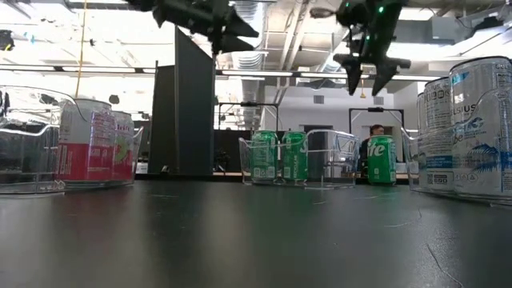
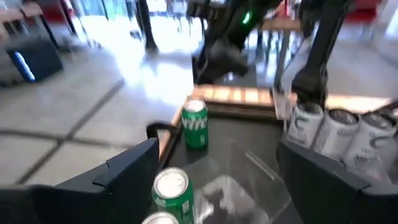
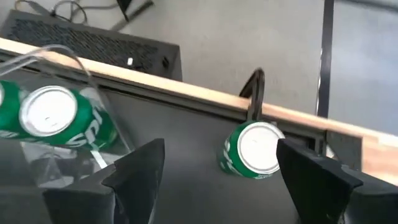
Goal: Sort soda cans
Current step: Put the top green soda can into the middle transparent bin
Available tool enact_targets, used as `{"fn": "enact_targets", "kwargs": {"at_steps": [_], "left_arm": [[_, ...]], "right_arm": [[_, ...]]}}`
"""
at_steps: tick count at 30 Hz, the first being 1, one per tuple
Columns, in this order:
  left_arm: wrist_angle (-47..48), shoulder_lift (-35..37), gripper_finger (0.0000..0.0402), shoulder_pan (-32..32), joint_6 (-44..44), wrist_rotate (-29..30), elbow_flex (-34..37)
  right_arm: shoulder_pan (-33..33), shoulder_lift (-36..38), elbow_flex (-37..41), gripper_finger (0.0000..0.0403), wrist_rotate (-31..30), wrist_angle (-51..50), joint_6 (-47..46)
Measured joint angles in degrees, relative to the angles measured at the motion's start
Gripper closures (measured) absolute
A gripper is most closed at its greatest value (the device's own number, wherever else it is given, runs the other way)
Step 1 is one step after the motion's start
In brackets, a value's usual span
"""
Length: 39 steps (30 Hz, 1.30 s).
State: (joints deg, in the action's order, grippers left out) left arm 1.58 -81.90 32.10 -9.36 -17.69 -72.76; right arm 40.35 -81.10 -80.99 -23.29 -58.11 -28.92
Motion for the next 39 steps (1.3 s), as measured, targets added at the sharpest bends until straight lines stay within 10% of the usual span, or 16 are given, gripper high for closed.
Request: {"fn": "enact_targets", "kwargs": {"at_steps": [23, 39], "left_arm": [[-50.0, 18.48, 0.0086, -14.74, 8.13, -2.07, 54.09], [-53.39, 28.83, 0.0086, -18.63, 6.51, -10.92, 64.67]], "right_arm": [[7.13, -15.42, 0.02, 0.0004, 4.03, -4.99, -18.89], [7.09, -15.7, 0.02, 0.0003, -2.62, -8.9, -34.44]]}}
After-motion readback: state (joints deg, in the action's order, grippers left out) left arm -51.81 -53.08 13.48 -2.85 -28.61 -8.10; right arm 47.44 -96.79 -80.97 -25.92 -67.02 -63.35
